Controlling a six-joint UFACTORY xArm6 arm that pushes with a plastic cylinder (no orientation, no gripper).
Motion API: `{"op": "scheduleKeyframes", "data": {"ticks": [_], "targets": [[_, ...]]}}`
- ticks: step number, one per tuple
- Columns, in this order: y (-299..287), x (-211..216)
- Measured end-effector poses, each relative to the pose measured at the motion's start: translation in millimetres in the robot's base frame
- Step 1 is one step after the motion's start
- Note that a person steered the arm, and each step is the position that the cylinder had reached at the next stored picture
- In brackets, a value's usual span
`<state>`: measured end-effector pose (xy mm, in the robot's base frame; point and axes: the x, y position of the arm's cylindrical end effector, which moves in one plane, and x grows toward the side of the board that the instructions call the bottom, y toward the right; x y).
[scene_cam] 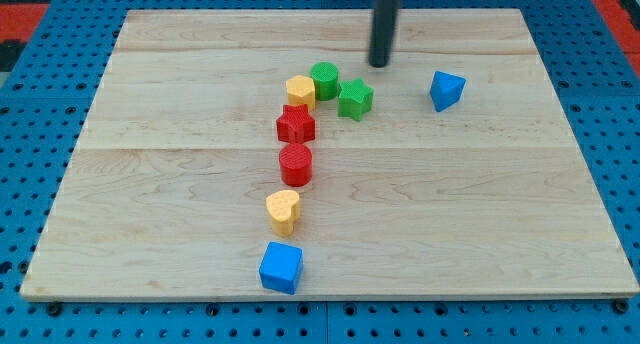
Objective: Seperate the green star and green circle
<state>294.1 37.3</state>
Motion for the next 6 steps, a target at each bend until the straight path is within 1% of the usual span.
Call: {"op": "scheduleKeyframes", "data": {"ticks": [1,2,3,4,6], "targets": [[-91,37],[-99,58],[-138,75],[-150,91],[21,51]]}}
